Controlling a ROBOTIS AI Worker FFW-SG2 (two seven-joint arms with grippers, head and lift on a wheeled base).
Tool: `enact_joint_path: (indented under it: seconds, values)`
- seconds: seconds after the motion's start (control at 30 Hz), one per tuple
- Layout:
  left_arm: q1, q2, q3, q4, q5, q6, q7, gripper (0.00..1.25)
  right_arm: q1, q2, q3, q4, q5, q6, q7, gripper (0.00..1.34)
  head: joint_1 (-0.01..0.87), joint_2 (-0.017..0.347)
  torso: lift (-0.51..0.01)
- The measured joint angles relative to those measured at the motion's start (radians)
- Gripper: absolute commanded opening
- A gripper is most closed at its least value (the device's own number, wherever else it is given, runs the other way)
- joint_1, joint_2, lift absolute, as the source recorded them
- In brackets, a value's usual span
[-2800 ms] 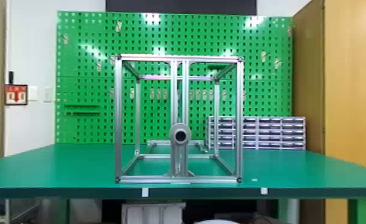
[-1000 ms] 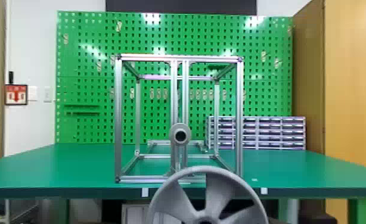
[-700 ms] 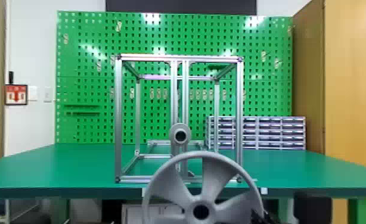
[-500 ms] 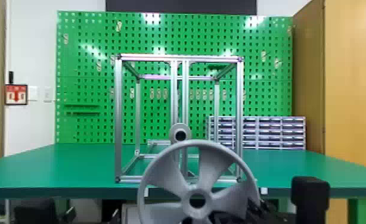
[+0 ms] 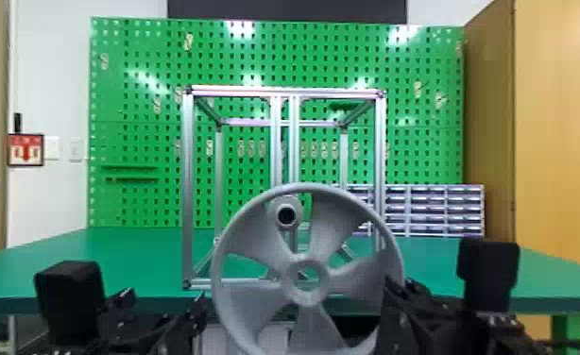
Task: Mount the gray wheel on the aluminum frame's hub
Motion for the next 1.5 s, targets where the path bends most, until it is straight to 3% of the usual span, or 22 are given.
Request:
enact_joint_path:
  seconds: [0.27,0.67,1.1,1.5]
  values:
    - [-0.048,-0.001,-0.017,-0.015,0.039,0.022,0.044,1.2,-0.06,-0.003,-0.003,-0.007,-0.088,0.058,-0.078,0.13,-0.005,0.006,-0.499]
    - [-0.132,-0.008,-0.048,-0.015,0.053,0.076,0.078,1.2,-0.14,0.008,-0.001,0.016,-0.178,0.095,-0.104,0.13,-0.005,0.006,-0.499]
    - [-0.164,-0.014,-0.058,-0.011,0.057,0.091,0.087,1.2,-0.214,0.022,-0.002,0.066,-0.206,0.083,-0.108,0.13,-0.005,0.006,-0.499]
    - [-0.162,-0.017,-0.059,0.04,0.078,0.056,0.088,1.2,-0.22,0.04,-0.017,0.068,-0.229,0.069,-0.121,0.13,-0.005,0.006,-0.499]
